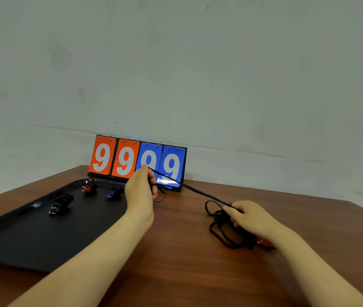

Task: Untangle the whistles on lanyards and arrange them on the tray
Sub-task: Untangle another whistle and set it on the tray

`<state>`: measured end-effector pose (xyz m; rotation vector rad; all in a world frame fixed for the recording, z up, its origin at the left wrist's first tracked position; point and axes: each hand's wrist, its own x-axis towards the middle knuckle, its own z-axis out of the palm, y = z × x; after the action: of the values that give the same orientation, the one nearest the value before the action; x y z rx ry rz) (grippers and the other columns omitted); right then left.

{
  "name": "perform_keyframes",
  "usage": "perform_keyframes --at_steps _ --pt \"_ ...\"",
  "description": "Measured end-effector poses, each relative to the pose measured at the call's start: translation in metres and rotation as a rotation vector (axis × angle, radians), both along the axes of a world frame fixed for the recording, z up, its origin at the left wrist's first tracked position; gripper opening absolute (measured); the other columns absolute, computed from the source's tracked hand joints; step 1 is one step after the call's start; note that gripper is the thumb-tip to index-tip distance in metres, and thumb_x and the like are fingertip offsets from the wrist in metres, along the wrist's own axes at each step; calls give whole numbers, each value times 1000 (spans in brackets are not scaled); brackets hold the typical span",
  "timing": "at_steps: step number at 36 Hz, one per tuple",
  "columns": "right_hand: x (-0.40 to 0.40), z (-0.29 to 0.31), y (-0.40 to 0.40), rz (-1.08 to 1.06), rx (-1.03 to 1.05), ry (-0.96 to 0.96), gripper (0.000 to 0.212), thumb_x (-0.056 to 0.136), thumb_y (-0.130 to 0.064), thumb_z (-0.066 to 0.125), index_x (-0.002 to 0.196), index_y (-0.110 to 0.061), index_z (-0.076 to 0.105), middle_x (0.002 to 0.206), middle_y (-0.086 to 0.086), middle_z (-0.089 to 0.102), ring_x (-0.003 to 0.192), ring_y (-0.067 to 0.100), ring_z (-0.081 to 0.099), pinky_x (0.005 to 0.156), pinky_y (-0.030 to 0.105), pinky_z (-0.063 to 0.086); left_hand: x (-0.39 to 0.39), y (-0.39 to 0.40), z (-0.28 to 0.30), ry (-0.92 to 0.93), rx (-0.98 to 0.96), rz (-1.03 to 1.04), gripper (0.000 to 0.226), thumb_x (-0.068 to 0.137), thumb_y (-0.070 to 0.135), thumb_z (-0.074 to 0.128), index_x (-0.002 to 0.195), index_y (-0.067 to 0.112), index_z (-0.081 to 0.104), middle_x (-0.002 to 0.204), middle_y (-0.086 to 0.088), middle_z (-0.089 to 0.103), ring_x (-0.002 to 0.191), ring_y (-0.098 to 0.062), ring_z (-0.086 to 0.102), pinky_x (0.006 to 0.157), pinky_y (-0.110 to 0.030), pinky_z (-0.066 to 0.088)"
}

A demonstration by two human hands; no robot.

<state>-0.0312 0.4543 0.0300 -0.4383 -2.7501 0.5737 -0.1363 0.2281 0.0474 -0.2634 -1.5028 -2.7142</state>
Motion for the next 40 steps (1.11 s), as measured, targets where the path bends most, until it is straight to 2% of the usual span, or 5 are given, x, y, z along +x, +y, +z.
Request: perform_keyframes --at_steps 13,21,29,34,40 --pt "13 45 -15 409 -1318 777 31 95 -24 31 65 -16 34 54 1 40 58 20 53 83 37 42 -17 8 -15 -19 -306 44 28 99 28 47 83 17 67 73 -1 50 56 -11 39 49 -24 31" --pt "10 40 -21 282 -805 642 34 99 -19 44 72 -12 63 53 -3 39 55 17 41 62 31 43 -7 21 -26 131 -616 -4 19 96 23 45 78 20 53 68 2 46 64 -15 44 61 -29 39" --pt "11 28 -44 367 -437 325 32 99 -26 46 81 -15 70 58 0 42 56 12 43 61 20 40 12 25 -21 420 -647 -116 43 99 35 45 142 29 45 140 1 52 126 -24 50 105 -38 43" --pt "12 23 -49 422 -409 257 34 101 -18 43 78 -11 67 54 -7 42 53 8 40 59 16 38 20 30 -22 484 -704 -349 33 101 35 39 130 33 55 107 13 66 46 -4 47 49 -17 42" --pt "11 22 -49 374 -361 288 33 99 -17 47 72 -15 66 52 -12 47 53 3 42 57 13 35 27 29 -21 479 -736 -481 36 101 36 38 89 20 68 65 -1 69 40 -10 39 50 -22 37"
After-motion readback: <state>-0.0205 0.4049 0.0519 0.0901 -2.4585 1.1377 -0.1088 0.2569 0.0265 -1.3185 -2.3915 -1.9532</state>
